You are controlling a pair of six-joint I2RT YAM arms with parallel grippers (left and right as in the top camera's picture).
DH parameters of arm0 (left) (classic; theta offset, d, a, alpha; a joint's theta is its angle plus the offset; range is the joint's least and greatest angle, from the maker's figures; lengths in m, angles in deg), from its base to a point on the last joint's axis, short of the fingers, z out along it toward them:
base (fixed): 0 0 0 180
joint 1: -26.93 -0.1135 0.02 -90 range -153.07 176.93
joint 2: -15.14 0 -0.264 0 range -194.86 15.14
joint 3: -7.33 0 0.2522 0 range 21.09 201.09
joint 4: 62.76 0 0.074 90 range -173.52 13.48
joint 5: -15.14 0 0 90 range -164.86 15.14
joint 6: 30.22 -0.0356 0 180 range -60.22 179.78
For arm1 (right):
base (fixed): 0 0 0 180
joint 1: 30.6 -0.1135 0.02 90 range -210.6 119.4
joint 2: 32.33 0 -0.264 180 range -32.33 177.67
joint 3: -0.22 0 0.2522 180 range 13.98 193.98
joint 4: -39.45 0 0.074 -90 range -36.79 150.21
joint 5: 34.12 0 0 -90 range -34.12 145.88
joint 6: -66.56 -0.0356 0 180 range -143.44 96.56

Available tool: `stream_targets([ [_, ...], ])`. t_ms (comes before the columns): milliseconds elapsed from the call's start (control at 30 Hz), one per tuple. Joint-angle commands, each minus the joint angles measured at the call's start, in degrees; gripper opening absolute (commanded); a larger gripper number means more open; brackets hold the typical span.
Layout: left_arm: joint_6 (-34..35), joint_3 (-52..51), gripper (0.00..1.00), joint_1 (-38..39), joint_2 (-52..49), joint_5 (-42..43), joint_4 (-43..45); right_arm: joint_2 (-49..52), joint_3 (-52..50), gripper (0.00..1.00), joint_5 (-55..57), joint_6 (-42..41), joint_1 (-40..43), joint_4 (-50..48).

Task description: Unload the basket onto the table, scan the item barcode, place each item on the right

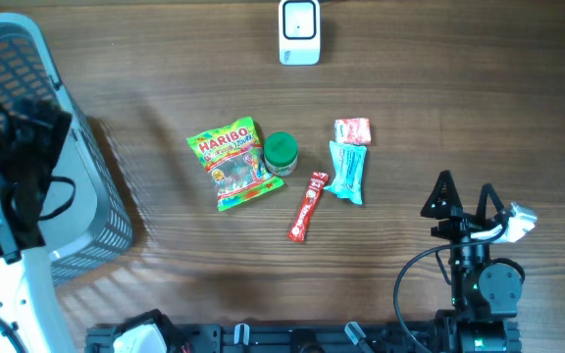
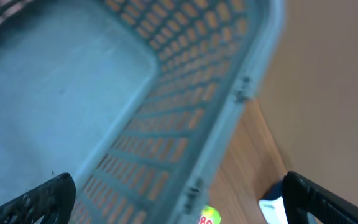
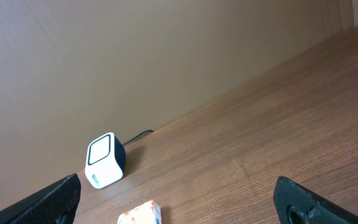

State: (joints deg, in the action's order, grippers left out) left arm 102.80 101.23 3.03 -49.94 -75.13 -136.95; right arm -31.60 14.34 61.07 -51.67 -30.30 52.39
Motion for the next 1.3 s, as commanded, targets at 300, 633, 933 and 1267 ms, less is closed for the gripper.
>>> stream_targets([
  [300,-5.1,-4.1,1.00,-6.4,-24.6,7.8,7.8,-0.5,-0.1,1.00,0.4,0.8,-0.2,-0.1],
  [633,-21.1,-4.1,1.00,3.3,-34.4,18.9,17.7,-0.5,-0.1,1.00,0.4,0.9,-0.2,-0.1],
  [933,-35.6,-4.1,1.00,8.3,-34.4,15.1,16.0,-0.5,-0.1,1.00,0.4,0.8,-0.2,-0.1],
  [1267,-16.6,-4.1,1.00,0.0,-34.4,-5.4,5.2,-0.5,-0.1,1.00,0.4,0.9,-0.2,-0.1],
])
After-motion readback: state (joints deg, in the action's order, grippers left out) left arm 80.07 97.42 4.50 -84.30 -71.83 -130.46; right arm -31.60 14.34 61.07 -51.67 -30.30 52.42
